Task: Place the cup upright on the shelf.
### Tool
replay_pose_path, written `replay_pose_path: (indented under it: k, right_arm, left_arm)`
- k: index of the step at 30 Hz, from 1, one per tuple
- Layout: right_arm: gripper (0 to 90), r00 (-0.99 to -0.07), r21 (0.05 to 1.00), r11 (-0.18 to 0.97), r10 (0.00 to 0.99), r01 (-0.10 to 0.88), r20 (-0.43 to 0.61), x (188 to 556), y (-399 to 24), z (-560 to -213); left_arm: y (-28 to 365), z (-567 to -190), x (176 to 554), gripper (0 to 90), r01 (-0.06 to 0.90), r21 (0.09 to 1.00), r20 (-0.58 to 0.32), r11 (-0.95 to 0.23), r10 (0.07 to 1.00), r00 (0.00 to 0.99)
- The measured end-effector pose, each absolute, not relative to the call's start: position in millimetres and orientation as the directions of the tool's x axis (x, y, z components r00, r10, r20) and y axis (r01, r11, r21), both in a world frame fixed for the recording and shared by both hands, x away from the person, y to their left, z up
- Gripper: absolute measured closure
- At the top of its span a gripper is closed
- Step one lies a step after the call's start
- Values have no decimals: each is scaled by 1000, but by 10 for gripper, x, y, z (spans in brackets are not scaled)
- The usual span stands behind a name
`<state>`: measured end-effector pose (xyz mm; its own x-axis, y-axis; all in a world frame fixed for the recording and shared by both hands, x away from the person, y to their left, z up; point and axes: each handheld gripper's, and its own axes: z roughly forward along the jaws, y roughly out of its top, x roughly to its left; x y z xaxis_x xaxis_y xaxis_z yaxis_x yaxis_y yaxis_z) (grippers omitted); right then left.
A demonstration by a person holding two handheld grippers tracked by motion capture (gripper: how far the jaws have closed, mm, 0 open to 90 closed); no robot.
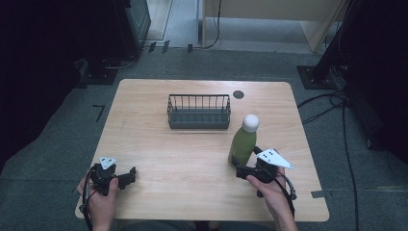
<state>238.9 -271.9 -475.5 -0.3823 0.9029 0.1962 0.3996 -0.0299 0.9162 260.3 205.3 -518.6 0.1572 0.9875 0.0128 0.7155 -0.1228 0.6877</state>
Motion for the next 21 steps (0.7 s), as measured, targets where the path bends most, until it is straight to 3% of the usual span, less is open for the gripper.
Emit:
replay_pose_path:
  k: [4, 21]
  right_arm:
    - [104, -340, 923, -59, 920, 379, 198, 2442, -2685, -4735]
    - [174, -367, 934, -22, 916, 357, 162, 2587, -2625, -4684]
  left_arm:
    - [2053, -5186, 2603, 1, 716, 688, 13, -123, 987, 157]
    - [2053, -5187, 2603, 1, 715, 688, 12, -122, 988, 157]
